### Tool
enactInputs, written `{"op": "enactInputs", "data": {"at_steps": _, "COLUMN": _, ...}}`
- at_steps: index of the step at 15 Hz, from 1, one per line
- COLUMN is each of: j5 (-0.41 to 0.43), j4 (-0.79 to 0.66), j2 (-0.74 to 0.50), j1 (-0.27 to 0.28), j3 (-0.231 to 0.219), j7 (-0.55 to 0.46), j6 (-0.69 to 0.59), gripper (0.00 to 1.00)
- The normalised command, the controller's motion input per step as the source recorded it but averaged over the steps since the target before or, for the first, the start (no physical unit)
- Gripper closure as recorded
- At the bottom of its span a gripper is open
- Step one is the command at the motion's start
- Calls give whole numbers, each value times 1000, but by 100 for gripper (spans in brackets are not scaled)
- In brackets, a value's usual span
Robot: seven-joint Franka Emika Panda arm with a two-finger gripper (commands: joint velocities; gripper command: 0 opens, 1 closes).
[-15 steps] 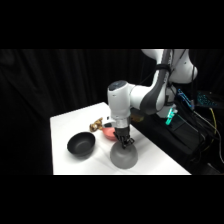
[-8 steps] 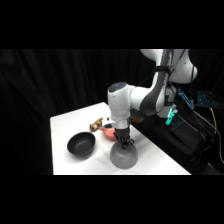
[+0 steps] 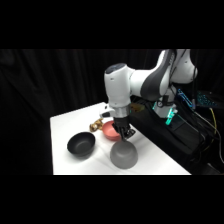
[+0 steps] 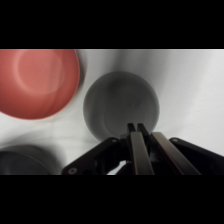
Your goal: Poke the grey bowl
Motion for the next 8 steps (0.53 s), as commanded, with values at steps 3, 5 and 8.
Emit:
{"op": "enactInputs", "data": {"at_steps": 3, "j5": 19, "j4": 111, "j2": -258, "j1": -14, "j3": -26, "j7": -135, "j6": -324, "gripper": 29}}
{"op": "enactInputs", "data": {"at_steps": 5, "j5": -37, "j4": 156, "j2": -218, "j1": 10, "j3": -39, "j7": -70, "j6": -319, "gripper": 8}}
{"op": "enactInputs", "data": {"at_steps": 8, "j5": -71, "j4": 154, "j2": -172, "j1": -2, "j3": -62, "j7": -67, "j6": -278, "gripper": 0}}
